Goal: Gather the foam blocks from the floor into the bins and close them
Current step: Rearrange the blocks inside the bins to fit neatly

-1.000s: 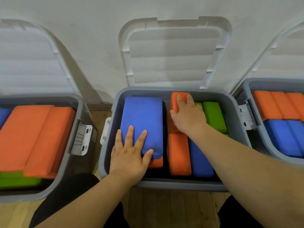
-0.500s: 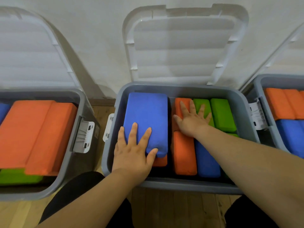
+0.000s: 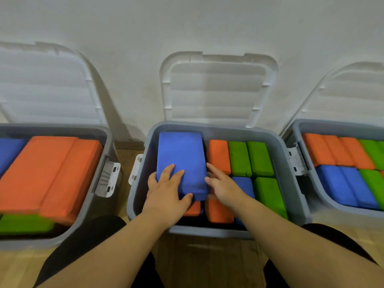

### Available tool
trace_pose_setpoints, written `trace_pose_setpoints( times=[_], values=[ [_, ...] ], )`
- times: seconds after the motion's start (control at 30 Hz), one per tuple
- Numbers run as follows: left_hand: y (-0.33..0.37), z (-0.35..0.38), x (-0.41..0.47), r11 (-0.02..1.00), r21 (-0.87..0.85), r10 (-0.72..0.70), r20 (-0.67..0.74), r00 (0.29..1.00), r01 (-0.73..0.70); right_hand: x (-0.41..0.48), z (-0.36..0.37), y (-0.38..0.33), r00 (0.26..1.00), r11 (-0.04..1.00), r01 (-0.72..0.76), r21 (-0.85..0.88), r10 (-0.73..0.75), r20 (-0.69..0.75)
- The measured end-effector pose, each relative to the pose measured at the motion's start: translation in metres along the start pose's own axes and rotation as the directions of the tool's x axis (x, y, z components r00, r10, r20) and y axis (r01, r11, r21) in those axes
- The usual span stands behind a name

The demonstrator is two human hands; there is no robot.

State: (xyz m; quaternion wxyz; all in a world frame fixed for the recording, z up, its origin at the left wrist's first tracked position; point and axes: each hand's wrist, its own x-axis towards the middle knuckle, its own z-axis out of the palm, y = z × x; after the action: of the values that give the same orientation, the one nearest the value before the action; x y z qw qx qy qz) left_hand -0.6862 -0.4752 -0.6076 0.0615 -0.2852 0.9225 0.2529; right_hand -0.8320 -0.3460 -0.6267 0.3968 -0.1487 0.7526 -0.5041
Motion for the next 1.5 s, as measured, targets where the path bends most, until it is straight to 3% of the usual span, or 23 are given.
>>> trace_pose_setpoints(
  times=[0.17, 0.23, 0.33, 0.43, 0.5, 0.57, 0.6, 0.67, 0.7, 0.77, 0.87, 1.07, 1.2, 1.3, 1.5],
  values=[
    [0.019, -0.008, -0.006, 0.973, -0.087, 0.195, -0.2, 0.96, -0.216, -0.02, -0.038, -0.038, 0.976, 0.98, 0.184, -0.075, -0.191, -0.107],
    [0.031, -0.003, -0.004, 0.934, -0.147, 0.286, -0.242, 0.927, -0.327, -0.035, -0.067, -0.054, 0.942, 0.932, 0.183, -0.313, -0.257, -0.214],
    [0.054, 0.012, 0.001, 0.889, -0.188, 0.399, -0.124, 0.908, -0.417, -0.054, -0.102, -0.051, 0.921, 0.761, -0.12, -0.638, -0.155, -0.358],
    [0.061, 0.031, 0.008, 0.857, -0.018, 0.516, 0.059, 0.855, -0.516, -0.057, -0.102, -0.022, 0.915, 0.676, -0.342, -0.653, 0.083, -0.394],
    [0.05, 0.031, 0.012, 0.873, 0.094, 0.475, 0.065, 0.878, -0.479, -0.054, -0.097, -0.009, 0.912, 0.65, -0.389, -0.653, 0.17, -0.373],
    [0.032, 0.022, 0.012, 0.916, 0.161, 0.368, 0.034, 0.929, -0.368, -0.055, -0.09, -0.012, 0.914, 0.632, -0.367, -0.682, 0.11, -0.39],
    [0.021, 0.015, 0.011, 0.934, 0.193, 0.304, 0.023, 0.953, -0.302, -0.058, -0.084, -0.017, 0.916, 0.629, -0.314, -0.711, 0.004, -0.402],
    [-0.003, 0.003, 0.007, 0.967, 0.214, 0.144, -0.011, 0.989, -0.138, -0.066, -0.065, -0.03, 0.891, 0.67, -0.065, -0.74, -0.295, -0.346],
    [-0.016, -0.001, 0.006, 0.976, 0.211, 0.054, -0.03, 0.998, -0.047, -0.069, -0.05, -0.036, 0.869, 0.684, 0.084, -0.725, -0.406, -0.283],
    [-0.037, -0.005, 0.002, 0.973, 0.212, -0.09, -0.025, 0.996, 0.093, -0.068, -0.013, -0.037, 0.917, 0.747, 0.231, -0.623, -0.382, -0.118],
    [-0.056, -0.003, -0.008, 0.978, 0.177, -0.116, 0.012, 0.993, 0.112, -0.05, 0.03, -0.016, 0.999, 0.882, 0.032, -0.471, -0.018, 0.034],
    [-0.071, 0.001, -0.018, 0.987, 0.141, -0.074, -0.017, 0.997, 0.075, -0.013, 0.056, 0.007, 0.986, 0.857, -0.142, -0.495, 0.167, 0.005],
    [-0.074, 0.002, -0.019, 0.995, 0.081, -0.06, 0.012, 0.998, 0.059, 0.008, 0.061, 0.022, 0.967, 0.951, -0.254, -0.179, 0.252, -0.032],
    [-0.076, 0.0, -0.02, 0.996, 0.065, -0.058, 0.041, 0.997, 0.056, 0.009, 0.067, 0.027, 0.976, 0.976, -0.215, -0.006, 0.215, -0.023],
    [-0.075, -0.005, -0.023, 0.996, -0.084, -0.04, 0.027, 0.999, 0.042, 0.002, 0.066, 0.016, 0.99, 0.991, -0.129, -0.044, 0.126, -0.061]
  ],
)
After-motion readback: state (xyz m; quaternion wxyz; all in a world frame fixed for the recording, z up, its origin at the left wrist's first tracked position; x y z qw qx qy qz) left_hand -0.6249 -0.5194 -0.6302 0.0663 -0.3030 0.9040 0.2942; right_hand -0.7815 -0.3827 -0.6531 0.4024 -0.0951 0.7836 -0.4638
